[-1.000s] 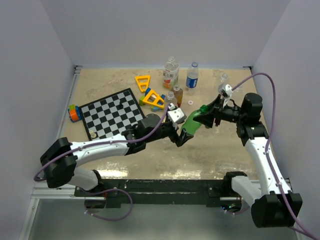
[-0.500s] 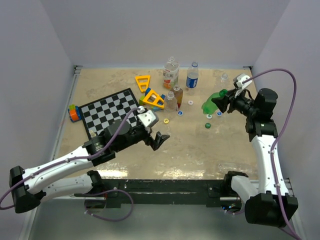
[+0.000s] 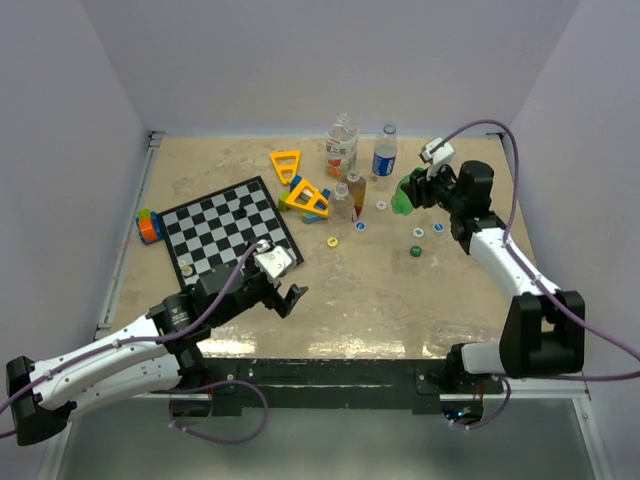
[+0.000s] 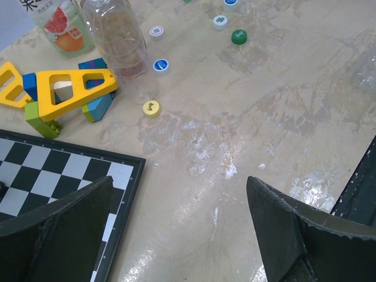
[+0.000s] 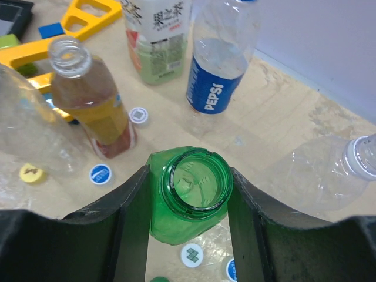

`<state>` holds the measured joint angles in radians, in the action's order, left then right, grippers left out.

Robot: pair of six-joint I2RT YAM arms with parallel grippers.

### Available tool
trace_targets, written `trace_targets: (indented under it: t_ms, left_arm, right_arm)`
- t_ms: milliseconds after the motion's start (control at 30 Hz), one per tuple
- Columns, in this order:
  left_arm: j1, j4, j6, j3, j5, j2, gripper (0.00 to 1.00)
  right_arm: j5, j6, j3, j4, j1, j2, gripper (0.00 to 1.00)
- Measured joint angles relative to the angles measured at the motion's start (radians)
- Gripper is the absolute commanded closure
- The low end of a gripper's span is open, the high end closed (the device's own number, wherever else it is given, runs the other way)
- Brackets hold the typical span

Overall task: Unscrew the bottle caps
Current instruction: Place the plastic bottle at the center of the board.

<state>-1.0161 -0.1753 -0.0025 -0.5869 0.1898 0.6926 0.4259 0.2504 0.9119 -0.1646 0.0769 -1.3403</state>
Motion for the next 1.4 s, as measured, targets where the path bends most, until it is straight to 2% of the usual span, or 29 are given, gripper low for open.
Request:
trace_targets:
  t_ms: [200,533,733,967,1400]
  left_arm:
    - [0.009,-0.003,0.005,0.0,-0.004,0.041,0.0]
    - [0.015,-0.008,0.008,0.0,-0.016,0.052,0.0]
    - [0.016,-0.008,0.015,0.0,-0.026,0.052,0.0]
    - [0.016,-0.008,0.015,0.0,-0.029,0.052,0.0]
    - [0.016,-0.008,0.015,0.0,-0.03,0.051,0.0]
  right_arm:
    - [-0.091,0.027,0.0,-0.06,0.0,-0.09,0.81]
    - [-0.15,0.038,0.024,-0.092,0.0,-0.283,0.75]
    - [-0.179,0.039,0.031,-0.095,0.0,-0.295,0.68]
    - [-0.182,0.039,0.044,-0.083,-0.002,-0.304,0.5]
    - [-0.167,0.023,0.055,-0.053,-0.021,-0.308,0.29]
